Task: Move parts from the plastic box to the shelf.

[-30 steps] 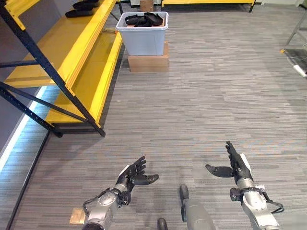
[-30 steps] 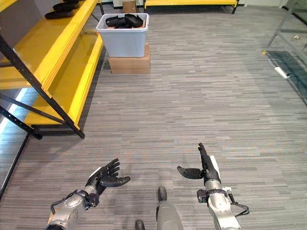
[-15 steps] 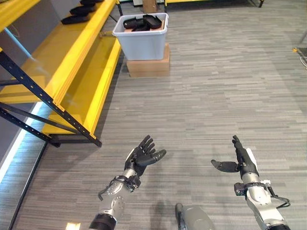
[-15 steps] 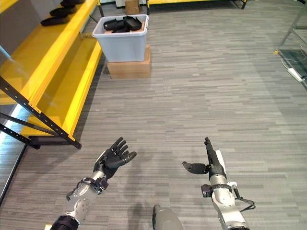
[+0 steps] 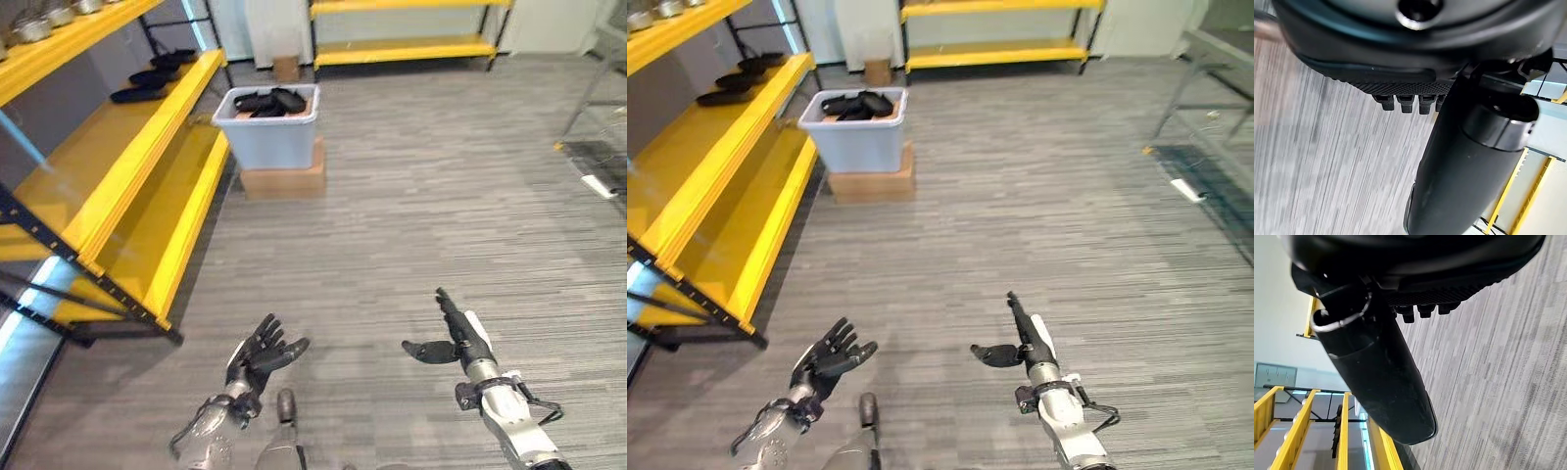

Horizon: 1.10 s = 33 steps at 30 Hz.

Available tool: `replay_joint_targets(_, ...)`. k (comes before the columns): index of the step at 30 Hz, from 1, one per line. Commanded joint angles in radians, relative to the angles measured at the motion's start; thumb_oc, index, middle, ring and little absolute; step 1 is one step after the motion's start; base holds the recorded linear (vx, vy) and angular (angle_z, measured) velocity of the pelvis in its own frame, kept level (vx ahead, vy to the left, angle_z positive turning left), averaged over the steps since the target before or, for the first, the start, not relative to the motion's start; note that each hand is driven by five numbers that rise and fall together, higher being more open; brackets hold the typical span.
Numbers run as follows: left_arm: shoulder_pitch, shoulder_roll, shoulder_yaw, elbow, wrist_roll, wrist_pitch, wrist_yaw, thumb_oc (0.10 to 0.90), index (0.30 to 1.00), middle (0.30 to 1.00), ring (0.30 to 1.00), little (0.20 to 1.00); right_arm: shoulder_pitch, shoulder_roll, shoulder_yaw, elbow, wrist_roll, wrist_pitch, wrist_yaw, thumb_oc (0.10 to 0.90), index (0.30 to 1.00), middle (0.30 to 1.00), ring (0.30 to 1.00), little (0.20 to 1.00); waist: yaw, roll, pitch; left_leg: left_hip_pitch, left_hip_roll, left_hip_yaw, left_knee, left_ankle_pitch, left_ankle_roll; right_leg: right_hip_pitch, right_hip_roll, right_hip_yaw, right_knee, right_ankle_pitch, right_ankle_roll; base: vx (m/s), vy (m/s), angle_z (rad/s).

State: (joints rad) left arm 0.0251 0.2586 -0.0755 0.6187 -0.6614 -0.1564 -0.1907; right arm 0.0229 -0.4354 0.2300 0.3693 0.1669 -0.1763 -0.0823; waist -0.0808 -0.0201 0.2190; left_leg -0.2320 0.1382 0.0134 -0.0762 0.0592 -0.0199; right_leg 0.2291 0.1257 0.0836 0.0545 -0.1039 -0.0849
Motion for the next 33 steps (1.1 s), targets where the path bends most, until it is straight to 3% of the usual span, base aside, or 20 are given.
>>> replay_joint_targets(1,-0.080,0.038,0.008,-0.079,0.118,-0.162,0.118,0.900,1.000,1.000,1.000,1.000,-0.093,-0.053,-0.013,-0.067,0.048,-0.109,0.065,0.900,1.000,1.000,1.000,1.000,0.015,0.019,-0.015,0.044,0.054,0.014,0.004,0.022,-0.044,-0.013,-0.156,-0.005,0.147,-0.163,0.092,0.36,0.138,-0.65)
replay_joint_targets(4,-0.104,0.050,-0.003,-0.074,0.198,-0.164,0.141,0.900,1.000,1.000,1.000,1.000,-0.095,-0.054,-0.010,-0.071,0.074,-0.110,0.071,0.900,1.000,1.000,1.000,1.000,0.017,0.035,-0.008,0.047,0.034,0.027,0.092,0.007,-0.048,-0.014,-0.170,-0.037,0.204,-0.202,0.092,0.50,0.172,-0.52)
replay_joint_targets(6,-0.116,0.067,-0.018,-0.083,0.196,-0.142,0.160,0.900,1.000,1.000,1.000,1.000,-0.091,-0.040,-0.016,-0.066,0.081,-0.102,0.041,0.900,1.000,1.000,1.000,1.000,0.027,0.032,-0.016,0.037,-0.015,0.031,0.187,-0.016,-0.037,-0.008,-0.185,-0.063,0.229,-0.192,0.103,0.50,0.156,0.05)
replay_joint_targets(7,-0.121,0.069,-0.016,-0.090,0.133,-0.097,0.123,0.900,1.000,1.000,1.000,1.000,-0.090,-0.029,-0.017,-0.065,0.079,-0.099,0.015,0.900,1.000,1.000,1.000,1.000,0.038,0.026,-0.024,0.032,-0.057,0.036,0.222,-0.043,-0.017,-0.010,-0.210,-0.086,0.262,-0.158,0.119,0.47,0.172,0.06)
replay_joint_targets(10,-0.119,0.068,-0.019,-0.102,0.164,-0.085,0.097,0.900,1.000,1.000,1.000,1.000,-0.090,0.001,-0.026,-0.059,0.058,-0.084,-0.018,0.900,1.000,1.000,1.000,1.000,0.054,0.013,-0.041,0.035,-0.119,0.051,0.251,-0.084,0.034,-0.028,-0.255,-0.111,0.356,-0.053,0.158,0.44,0.182,0.01)
replay_joint_targets(11,-0.118,0.067,-0.026,-0.101,0.152,-0.078,0.094,0.900,1.000,1.000,1.000,1.000,-0.094,0.015,-0.027,-0.052,0.033,-0.077,-0.038,0.900,1.000,1.000,1.000,1.000,0.065,0.008,-0.052,0.044,-0.158,0.042,0.255,-0.107,0.071,-0.048,-0.278,-0.109,0.461,0.035,0.173,0.44,0.200,-0.14)
replay_joint_targets(13,-0.121,0.070,-0.035,-0.103,0.174,-0.066,0.084,0.900,1.000,1.000,1.000,1.000,-0.091,0.029,-0.026,-0.047,0.024,-0.073,-0.067,0.900,1.000,1.000,1.000,1.000,0.075,0.003,-0.067,0.056,-0.198,0.041,0.258,-0.133,0.107,-0.068,-0.298,-0.103,0.596,0.144,0.195,0.40,0.227,-0.22)
replay_joint_targets(14,-0.125,0.072,-0.049,-0.106,0.194,-0.072,0.063,0.900,1.000,1.000,1.000,1.000,-0.089,0.037,-0.026,-0.039,0.023,-0.073,-0.095,0.900,1.000,1.000,1.000,1.000,0.084,0.014,-0.073,0.067,-0.218,0.039,0.262,-0.157,0.129,-0.135,-0.340,-0.127,0.764,0.202,0.194,0.32,0.234,-0.17)
replay_joint_targets(16,-0.117,0.072,-0.065,-0.128,0.181,-0.073,0.057,0.900,1.000,1.000,1.000,1.000,-0.086,0.036,-0.031,-0.027,0.014,-0.085,-0.103,0.900,1.000,1.000,1.000,1.000,0.083,0.027,-0.070,0.099,-0.225,0.044,0.246,-0.163,0.143,-0.197,-0.349,-0.148,0.812,0.176,0.170,0.35,0.186,-0.20)
replay_joint_targets(19,-0.090,0.078,-0.068,-0.159,0.179,-0.087,0.084,0.900,1.000,1.000,1.000,1.000,-0.082,0.032,-0.035,-0.033,-0.016,-0.098,-0.101,0.900,1.000,1.000,1.000,1.000,0.057,0.047,-0.048,0.176,-0.221,0.054,0.205,-0.166,0.145,-0.359,-0.273,-0.153,0.770,0.140,0.150,0.33,0.008,-0.24)
replay_joint_targets(20,-0.074,0.102,-0.046,-0.184,0.151,-0.075,0.063,0.900,1.000,1.000,1.000,1.000,-0.064,0.021,-0.063,-0.047,-0.005,-0.097,-0.069,0.900,1.000,1.000,1.000,1.000,0.030,0.044,-0.030,0.249,-0.227,0.040,0.168,-0.180,0.134,-0.417,-0.225,-0.212,0.488,0.067,0.139,0.39,-0.153,-0.06)
replay_joint_targets(21,-0.074,0.105,-0.042,-0.186,0.151,-0.071,0.061,0.900,1.000,1.000,1.000,1.000,-0.062,0.018,-0.066,-0.048,-0.004,-0.095,-0.063,0.900,1.000,1.000,1.000,1.000,0.028,0.042,-0.030,0.255,-0.228,0.039,0.164,-0.182,0.132,-0.422,-0.223,-0.224,0.435,0.073,0.140,0.61,-0.281,-0.06)
replay_joint_targets(22,-0.080,0.112,-0.031,-0.199,0.151,-0.045,0.053,0.900,1.000,1.000,1.000,1.000,-0.055,0.005,-0.081,-0.050,-0.005,-0.096,-0.043,0.900,1.000,1.000,1.000,1.000,0.017,0.029,-0.021,0.303,-0.233,0.029,0.145,-0.194,0.124,-0.440,-0.227,-0.260,0.226,0.107,0.155,0.41,-0.221,-0.04)
replay_joint_targets(23,-0.087,0.110,-0.036,-0.203,0.155,-0.040,0.056,0.900,1.000,1.000,1.000,1.000,-0.055,0.001,-0.086,-0.050,0.000,-0.100,-0.037,0.900,1.000,1.000,1.000,1.000,0.008,0.027,-0.009,0.335,-0.232,0.017,0.137,-0.208,0.119,-0.455,-0.232,-0.259,0.134,0.140,0.171,0.51,-0.269,-0.09)
replay_joint_targets(24,-0.097,0.109,-0.049,-0.208,0.155,-0.037,0.062,0.900,1.000,1.000,1.000,1.000,-0.051,-0.001,-0.093,-0.053,0.007,-0.102,-0.031,0.900,1.000,1.000,1.000,1.000,-0.006,0.025,0.000,0.361,-0.233,-0.002,0.131,-0.225,0.116,-0.478,-0.236,-0.239,0.018,0.175,0.189,0.32,-0.170,0.01)
replay_joint_targets(26,-0.109,0.101,-0.078,-0.212,0.148,-0.039,0.056,0.900,1.000,1.000,1.000,1.000,-0.039,0.004,-0.113,-0.051,0.005,-0.115,-0.028,0.900,1.000,1.000,1.000,1.000,-0.026,0.026,0.005,0.402,-0.233,-0.035,0.131,-0.264,0.117,-0.518,-0.250,-0.204,-0.090,0.220,0.208,0.43,-0.215,0.86)
replay_joint_targets(29,-0.103,0.081,-0.095,-0.214,0.155,-0.052,0.034,0.900,1.000,1.000,1.000,1.000,-0.039,-0.002,-0.114,-0.043,-0.004,-0.113,-0.052,0.900,1.000,1.000,1.000,1.000,-0.040,0.024,-0.007,0.426,-0.241,-0.064,0.134,-0.298,0.122,-0.488,-0.241,-0.164,-0.098,0.224,0.215,0.44,-0.244,0.43)
replay_joint_targets(30,-0.104,0.062,-0.103,-0.204,0.162,-0.075,0.019,0.900,1.000,1.000,1.000,1.000,-0.039,0.001,-0.106,-0.042,0.003,-0.096,-0.080,0.900,1.000,1.000,1.000,1.000,-0.056,0.018,-0.024,0.437,-0.250,-0.081,0.145,-0.323,0.125,-0.471,-0.230,-0.111,-0.064,0.238,0.212,0.57,-0.334,0.36)
replay_joint_targets(33,-0.101,0.055,-0.113,-0.213,0.140,-0.070,0.022,0.900,1.000,1.000,1.000,1.000,-0.035,0.010,-0.100,-0.046,-0.017,-0.077,-0.082,0.900,1.000,1.000,1.000,1.000,-0.067,0.014,-0.032,0.441,-0.243,-0.074,0.169,-0.345,0.123,-0.467,-0.221,-0.079,0.023,0.237,0.202,0.42,-0.262,0.74)
